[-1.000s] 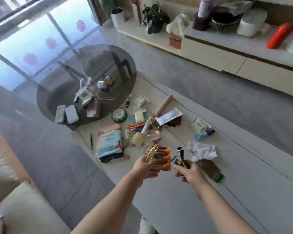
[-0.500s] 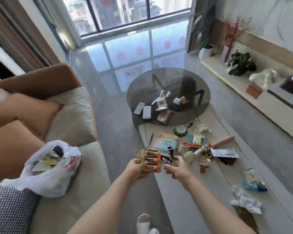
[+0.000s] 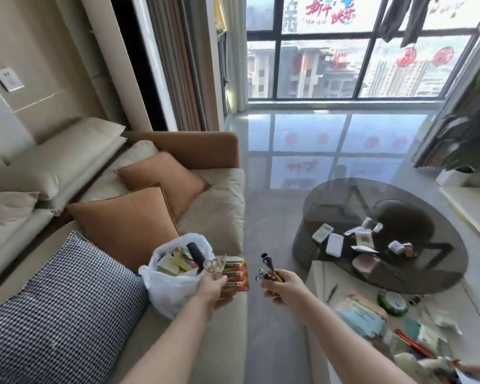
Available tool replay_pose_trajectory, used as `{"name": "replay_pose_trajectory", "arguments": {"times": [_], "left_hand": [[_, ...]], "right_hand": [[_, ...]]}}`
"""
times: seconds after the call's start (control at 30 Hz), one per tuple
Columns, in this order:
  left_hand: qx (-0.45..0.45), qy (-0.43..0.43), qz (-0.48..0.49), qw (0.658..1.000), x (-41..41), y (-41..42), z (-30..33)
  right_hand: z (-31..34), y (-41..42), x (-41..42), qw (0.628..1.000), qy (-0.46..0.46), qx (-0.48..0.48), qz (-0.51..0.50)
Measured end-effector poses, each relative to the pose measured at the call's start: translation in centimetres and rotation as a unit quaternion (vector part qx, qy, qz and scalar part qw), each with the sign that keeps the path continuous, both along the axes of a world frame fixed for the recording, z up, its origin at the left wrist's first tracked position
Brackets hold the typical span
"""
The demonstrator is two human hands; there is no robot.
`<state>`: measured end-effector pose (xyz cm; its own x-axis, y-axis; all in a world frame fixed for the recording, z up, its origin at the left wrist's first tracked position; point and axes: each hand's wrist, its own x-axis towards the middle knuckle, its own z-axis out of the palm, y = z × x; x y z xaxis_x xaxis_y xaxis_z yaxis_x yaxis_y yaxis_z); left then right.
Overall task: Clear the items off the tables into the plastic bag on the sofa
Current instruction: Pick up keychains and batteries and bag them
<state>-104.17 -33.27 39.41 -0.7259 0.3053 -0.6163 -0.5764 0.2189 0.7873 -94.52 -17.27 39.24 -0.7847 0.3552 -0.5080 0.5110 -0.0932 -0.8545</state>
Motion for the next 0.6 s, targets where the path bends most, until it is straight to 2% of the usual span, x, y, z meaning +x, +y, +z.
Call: {"name": "replay_pose_trajectory", "arguments": {"times": [0.17, 0.33, 0.6], "left_hand": [[0.011, 0.007, 0.070, 0.997, -6.2, -5.2, 1.2], [-0.002, 0.017, 0.095, 0.995, -11.0, -9.1, 1.6], [-0.016, 0.005, 0.139, 0.990, -16.9, -10.8, -0.1]], "right_hand": [[0.9, -4.6, -8.0, 0.999, 0.016, -0.021, 0.019], [1.7, -8.3, -14.1, 0.999, 0.007, -0.027, 0.032], [0.9, -9.8, -22.3, 0.995, -0.019, 0.002, 0.099]]}}
